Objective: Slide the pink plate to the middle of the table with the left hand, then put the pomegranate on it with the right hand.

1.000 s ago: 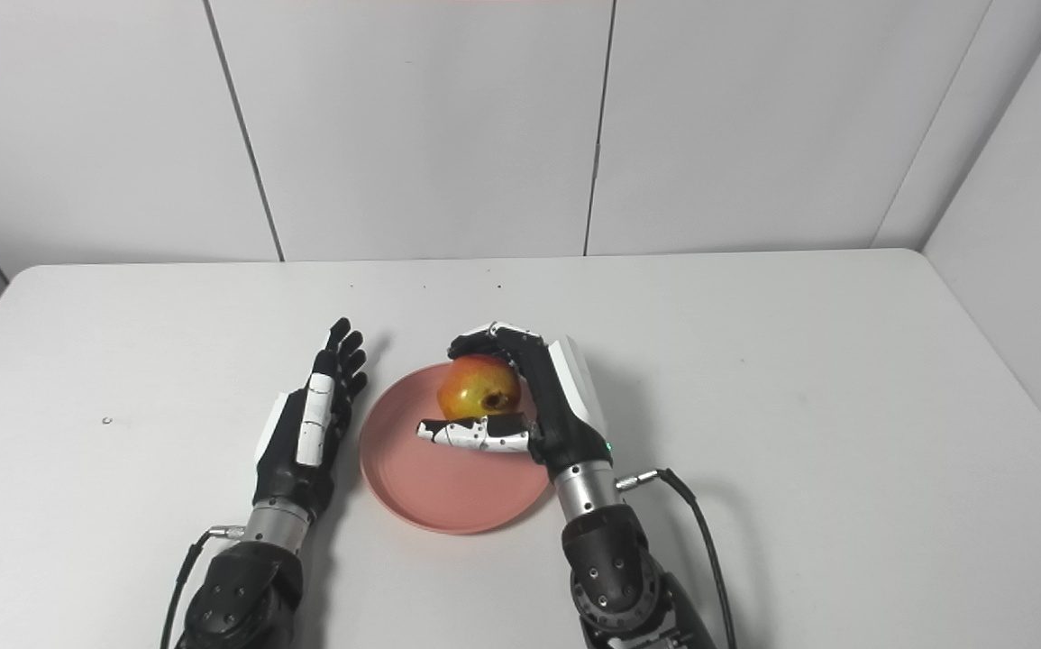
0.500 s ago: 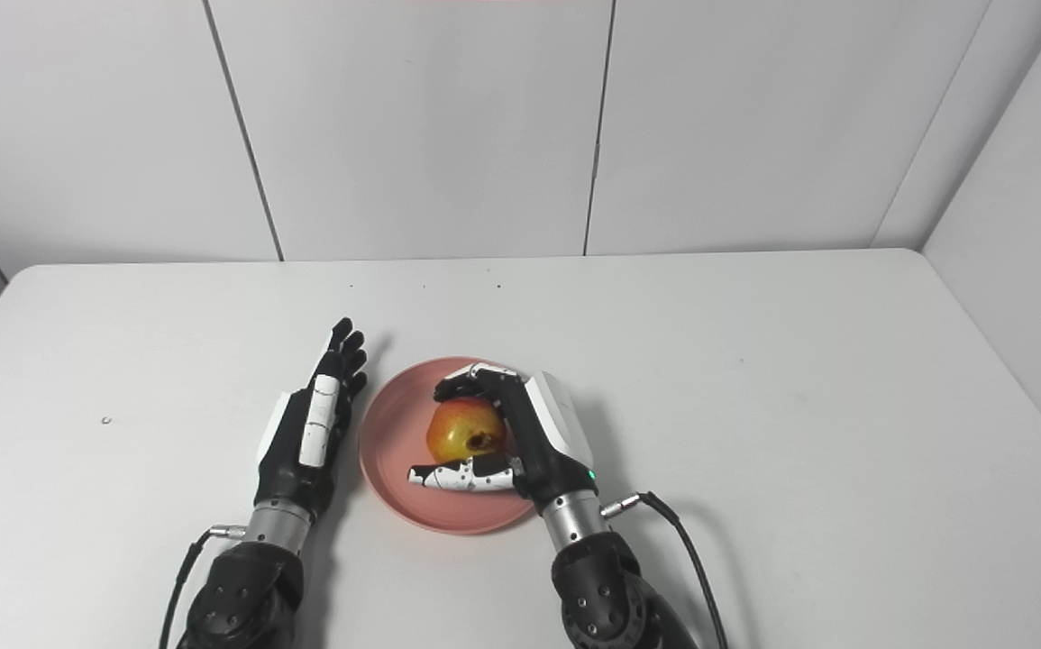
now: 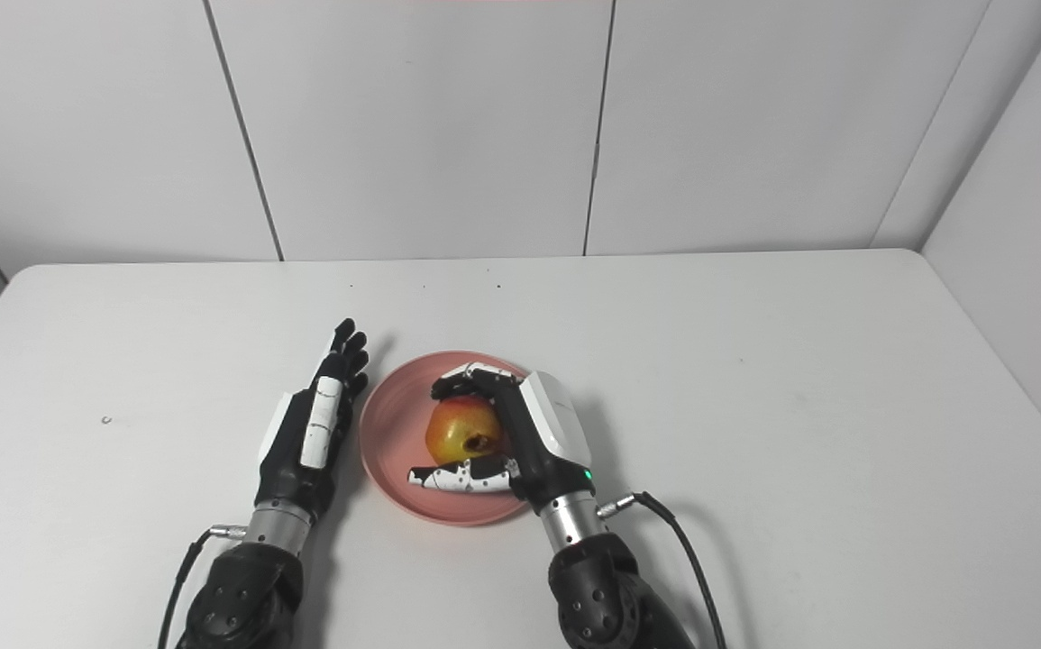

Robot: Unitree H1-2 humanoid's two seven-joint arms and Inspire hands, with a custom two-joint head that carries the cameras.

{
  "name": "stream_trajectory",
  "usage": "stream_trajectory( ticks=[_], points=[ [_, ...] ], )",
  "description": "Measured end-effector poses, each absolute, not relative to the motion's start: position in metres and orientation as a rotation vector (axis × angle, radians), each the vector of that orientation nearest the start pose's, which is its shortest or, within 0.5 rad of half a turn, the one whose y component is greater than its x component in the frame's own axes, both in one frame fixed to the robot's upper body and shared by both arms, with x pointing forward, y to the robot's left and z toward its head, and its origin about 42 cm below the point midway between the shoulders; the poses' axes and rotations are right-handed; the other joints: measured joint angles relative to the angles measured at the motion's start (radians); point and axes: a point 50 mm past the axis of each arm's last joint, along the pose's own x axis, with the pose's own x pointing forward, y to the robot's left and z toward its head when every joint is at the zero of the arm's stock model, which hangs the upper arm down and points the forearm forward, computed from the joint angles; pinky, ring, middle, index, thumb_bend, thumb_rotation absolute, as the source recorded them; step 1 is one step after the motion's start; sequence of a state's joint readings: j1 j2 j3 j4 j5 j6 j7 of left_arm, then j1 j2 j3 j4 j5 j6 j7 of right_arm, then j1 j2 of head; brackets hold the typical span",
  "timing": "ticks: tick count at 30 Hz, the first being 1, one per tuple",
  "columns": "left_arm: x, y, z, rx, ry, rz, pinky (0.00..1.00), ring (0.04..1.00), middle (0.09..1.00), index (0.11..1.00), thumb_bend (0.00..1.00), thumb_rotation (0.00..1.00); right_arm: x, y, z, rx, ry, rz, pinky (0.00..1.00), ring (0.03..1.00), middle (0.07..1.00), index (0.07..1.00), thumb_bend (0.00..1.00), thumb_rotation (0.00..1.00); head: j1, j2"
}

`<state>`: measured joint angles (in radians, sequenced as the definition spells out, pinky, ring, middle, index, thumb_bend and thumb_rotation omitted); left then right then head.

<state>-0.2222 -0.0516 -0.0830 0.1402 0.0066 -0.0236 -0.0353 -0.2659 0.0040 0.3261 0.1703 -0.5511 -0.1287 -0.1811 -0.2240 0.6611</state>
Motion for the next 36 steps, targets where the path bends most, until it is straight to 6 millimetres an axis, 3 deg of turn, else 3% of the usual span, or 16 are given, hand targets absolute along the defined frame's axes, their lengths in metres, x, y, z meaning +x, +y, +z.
stream_trajectory(
  ticks=[3, 8, 9, 11, 20, 31, 36],
  points=[
    [0.3503, 0.1470, 0.1275, -0.026, -0.101, -0.182, 1.00, 1.000, 1.000, 1.000, 0.71, 1.00, 0.3455, -0.1003, 0.1391, -0.574, -0.382, 0.220, 0.65, 0.731, 0.743, 0.499, 0.51, 0.16, -0.002, -0.002],
    [0.3503, 0.1470, 0.1275, -0.026, -0.101, -0.182, 1.00, 1.000, 1.000, 1.000, 0.71, 1.00, 0.3438, -0.1008, 0.1395, -0.595, -0.415, 0.240, 0.68, 0.774, 0.792, 0.499, 0.51, 0.17, -0.003, -0.002],
    [0.3503, 0.1470, 0.1275, -0.026, -0.101, -0.182, 1.00, 1.000, 1.000, 1.000, 0.71, 1.00, 0.3436, -0.1010, 0.1393, -0.601, -0.416, 0.243, 0.69, 0.779, 0.798, 0.608, 0.57, 0.32, -0.003, 0.000],
    [0.3503, 0.1470, 0.1275, -0.026, -0.101, -0.183, 1.00, 1.000, 1.000, 1.000, 0.72, 1.00, 0.3433, -0.1018, 0.1390, -0.610, -0.418, 0.254, 0.70, 0.790, 0.810, 0.709, 0.65, 0.46, -0.005, -0.002],
    [0.3503, 0.1468, 0.1275, -0.025, -0.101, -0.185, 1.00, 1.000, 1.000, 1.000, 0.73, 1.00, 0.3418, -0.1038, 0.1382, -0.638, -0.419, 0.306, 0.76, 0.829, 0.837, 0.754, 0.67, 0.50, -0.005, -0.002],
    [0.3502, 0.1468, 0.1275, -0.026, -0.101, -0.186, 1.00, 1.000, 1.000, 1.000, 0.73, 1.00, 0.3411, -0.1052, 0.1378, -0.652, -0.424, 0.335, 0.82, 0.870, 0.882, 0.843, 0.67, 0.65, -0.005, -0.002],
    [0.3503, 0.1469, 0.1275, -0.025, -0.101, -0.187, 1.00, 1.000, 1.000, 1.000, 0.73, 1.00, 0.3405, -0.1041, 0.1419, -0.635, -0.448, 0.330, 0.82, 0.876, 0.895, 0.874, 0.67, 0.66, -0.005, -0.002]
  ],
)
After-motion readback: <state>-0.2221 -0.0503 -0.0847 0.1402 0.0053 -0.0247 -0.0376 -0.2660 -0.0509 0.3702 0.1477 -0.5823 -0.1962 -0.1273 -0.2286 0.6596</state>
